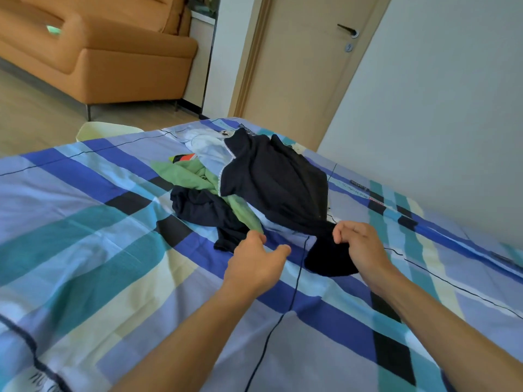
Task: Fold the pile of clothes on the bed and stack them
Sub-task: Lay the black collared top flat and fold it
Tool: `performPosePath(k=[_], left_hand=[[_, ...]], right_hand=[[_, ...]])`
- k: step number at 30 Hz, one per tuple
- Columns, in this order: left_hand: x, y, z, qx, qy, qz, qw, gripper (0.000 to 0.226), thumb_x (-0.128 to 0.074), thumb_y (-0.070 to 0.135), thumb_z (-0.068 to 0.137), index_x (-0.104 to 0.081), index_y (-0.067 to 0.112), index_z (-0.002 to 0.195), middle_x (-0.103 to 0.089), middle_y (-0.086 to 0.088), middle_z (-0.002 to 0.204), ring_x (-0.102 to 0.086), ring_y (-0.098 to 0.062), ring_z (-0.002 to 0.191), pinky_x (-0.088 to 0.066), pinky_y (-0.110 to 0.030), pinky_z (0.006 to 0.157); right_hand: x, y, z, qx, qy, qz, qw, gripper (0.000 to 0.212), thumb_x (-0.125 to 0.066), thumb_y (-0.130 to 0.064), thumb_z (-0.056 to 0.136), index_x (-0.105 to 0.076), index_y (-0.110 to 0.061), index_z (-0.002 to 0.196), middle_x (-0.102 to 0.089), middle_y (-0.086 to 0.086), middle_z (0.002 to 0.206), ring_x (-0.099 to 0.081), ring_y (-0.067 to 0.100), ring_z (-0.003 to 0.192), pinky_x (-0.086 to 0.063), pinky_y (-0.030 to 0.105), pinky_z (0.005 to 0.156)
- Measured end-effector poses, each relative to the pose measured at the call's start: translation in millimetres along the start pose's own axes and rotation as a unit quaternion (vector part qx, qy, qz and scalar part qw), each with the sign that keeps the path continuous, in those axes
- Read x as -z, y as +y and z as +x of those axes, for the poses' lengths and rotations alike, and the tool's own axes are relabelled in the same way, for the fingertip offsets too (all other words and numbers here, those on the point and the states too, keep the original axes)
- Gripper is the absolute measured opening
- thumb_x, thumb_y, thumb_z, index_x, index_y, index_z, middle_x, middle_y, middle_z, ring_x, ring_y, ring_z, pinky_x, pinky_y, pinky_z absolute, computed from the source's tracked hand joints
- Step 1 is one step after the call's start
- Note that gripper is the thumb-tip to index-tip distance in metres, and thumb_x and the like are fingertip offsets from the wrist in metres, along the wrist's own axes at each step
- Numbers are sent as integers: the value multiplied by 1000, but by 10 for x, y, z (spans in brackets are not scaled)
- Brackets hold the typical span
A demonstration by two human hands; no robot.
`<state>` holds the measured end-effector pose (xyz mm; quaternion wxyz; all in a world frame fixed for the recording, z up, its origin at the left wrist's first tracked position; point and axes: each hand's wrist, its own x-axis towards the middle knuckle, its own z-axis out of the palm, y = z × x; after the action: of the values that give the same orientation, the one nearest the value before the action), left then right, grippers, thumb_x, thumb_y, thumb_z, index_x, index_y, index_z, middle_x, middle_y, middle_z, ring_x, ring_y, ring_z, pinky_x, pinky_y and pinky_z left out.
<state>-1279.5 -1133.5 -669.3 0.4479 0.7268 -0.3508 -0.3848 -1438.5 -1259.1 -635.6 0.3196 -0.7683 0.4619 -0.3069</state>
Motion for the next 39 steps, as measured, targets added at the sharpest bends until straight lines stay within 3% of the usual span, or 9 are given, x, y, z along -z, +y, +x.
performPosePath(k=[7,10,13,16,20,25,32,36,39], left_hand=[[-214,-46,15,33,-16,-72,997,89,-66,40,90,-12,14,157,-45,-7,147,-49,-28,129,-43,-46,108],[-410,-44,-34,63,-21,-128,990,94,-70,37,88,-10,20,157,-44,-6,148,-52,-31,127,-50,-51,101],[-652,-78,-135,112,-17,-235,965,83,-77,27,82,-25,18,146,-53,-8,131,-61,-32,111,-60,-48,80],[-844,-178,-230,124,-5,-252,960,77,-81,17,78,-30,22,136,-56,-8,121,-64,-33,106,-62,-47,72],[-1091,-210,-425,88,-139,-211,964,43,-78,6,78,-60,11,118,-73,-13,107,-72,-27,91,-62,-40,73],[-1436,-76,-906,-25,-237,-162,957,32,-68,-2,89,-66,15,115,-76,-9,106,-73,-23,100,-59,-33,84],[-1665,-13,-1558,-154,-382,-50,910,38,-67,19,76,-62,22,114,-70,-5,101,-66,-17,94,-54,-38,81],[-1641,-16,-1491,-172,-453,-10,875,55,-76,30,74,-61,32,127,-71,4,120,-65,-20,119,-52,-36,99],[-1619,-56,-1293,-255,-355,104,893,64,-67,16,79,-50,51,130,-71,25,112,-70,-3,100,-54,-21,89]], right_hand=[[614,135,-1255,-56,-203,22,977,6,-47,-22,67,-48,-17,71,-40,2,68,-39,11,63,-30,28,62],[879,442,-1688,-134,-289,-13,948,31,-57,-34,54,-62,-30,85,-51,-2,86,-50,4,71,-35,20,69],[1146,735,-2123,-190,-326,-11,926,49,-70,-47,51,-69,-53,100,-68,-19,94,-58,-14,76,-44,9,74],[1433,659,-2444,-176,-358,-72,914,43,-70,-75,64,-46,-84,99,-40,-56,118,-38,-24,117,-32,8,105],[1588,713,-2581,-96,-156,-95,979,29,-80,-20,83,-75,-45,95,-72,-20,97,-65,4,99,-45,15,87],[1587,1079,-2691,-54,201,-115,971,38,-76,-17,85,-63,-48,102,-67,-25,105,-60,0,102,-48,29,92],[1048,835,-2798,9,-83,-219,972,103,-65,-41,71,5,-65,143,-9,-34,152,-6,-11,144,1,28,124],[1107,965,-2740,-56,-4,-35,998,83,-75,-24,78,-32,-64,136,-47,-31,136,-43,-9,130,-35,23,114],[1165,980,-2710,-76,17,6,997,65,-70,-10,76,-56,-52,123,-66,-20,115,-59,-6,112,-43,15,102]])
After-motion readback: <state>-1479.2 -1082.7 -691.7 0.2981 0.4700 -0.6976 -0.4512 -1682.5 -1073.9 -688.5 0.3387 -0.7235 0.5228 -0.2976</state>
